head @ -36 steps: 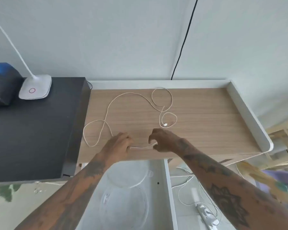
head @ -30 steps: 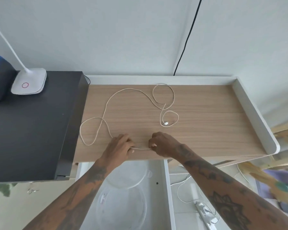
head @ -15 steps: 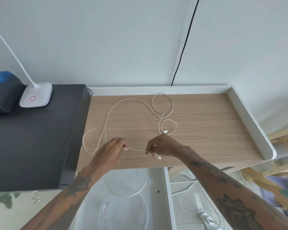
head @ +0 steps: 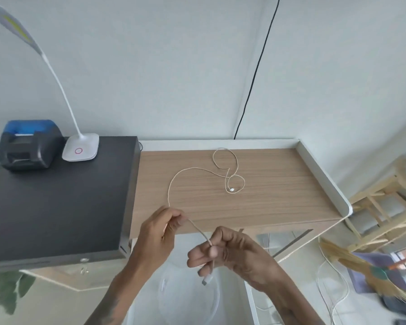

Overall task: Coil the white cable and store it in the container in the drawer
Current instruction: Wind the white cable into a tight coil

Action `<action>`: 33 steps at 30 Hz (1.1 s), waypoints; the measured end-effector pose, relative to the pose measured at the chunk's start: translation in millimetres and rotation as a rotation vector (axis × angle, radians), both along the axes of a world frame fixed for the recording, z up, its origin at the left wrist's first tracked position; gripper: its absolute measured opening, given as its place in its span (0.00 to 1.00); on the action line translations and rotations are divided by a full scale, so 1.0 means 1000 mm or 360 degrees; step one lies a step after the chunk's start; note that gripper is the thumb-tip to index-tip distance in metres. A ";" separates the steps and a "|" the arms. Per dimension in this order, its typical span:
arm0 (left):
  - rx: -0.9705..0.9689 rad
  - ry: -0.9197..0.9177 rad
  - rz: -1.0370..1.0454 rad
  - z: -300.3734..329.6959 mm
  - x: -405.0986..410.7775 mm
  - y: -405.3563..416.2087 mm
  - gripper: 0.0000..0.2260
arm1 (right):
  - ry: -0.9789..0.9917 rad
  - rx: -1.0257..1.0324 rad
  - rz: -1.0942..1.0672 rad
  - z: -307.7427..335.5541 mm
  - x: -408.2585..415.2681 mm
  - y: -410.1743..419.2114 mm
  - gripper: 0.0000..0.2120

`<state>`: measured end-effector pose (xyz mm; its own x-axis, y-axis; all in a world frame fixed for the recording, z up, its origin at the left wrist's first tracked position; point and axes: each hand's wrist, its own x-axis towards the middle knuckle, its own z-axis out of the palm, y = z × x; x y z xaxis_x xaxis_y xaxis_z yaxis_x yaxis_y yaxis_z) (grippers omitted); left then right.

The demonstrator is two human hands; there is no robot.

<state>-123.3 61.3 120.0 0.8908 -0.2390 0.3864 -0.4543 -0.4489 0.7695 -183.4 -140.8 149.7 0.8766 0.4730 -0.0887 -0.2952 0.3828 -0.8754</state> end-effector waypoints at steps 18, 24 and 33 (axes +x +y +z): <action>-0.0491 0.0264 -0.0172 0.040 -0.074 -0.013 0.08 | -0.0043 0.0761 -0.0310 0.089 -0.039 0.036 0.14; -0.0558 0.0181 -0.0148 0.049 -0.067 -0.029 0.09 | -0.0388 0.0388 -0.0629 0.098 -0.014 0.022 0.07; -0.0396 0.0039 -0.0145 0.052 -0.069 -0.032 0.08 | -0.0596 -0.0183 -0.1055 0.072 -0.002 0.006 0.07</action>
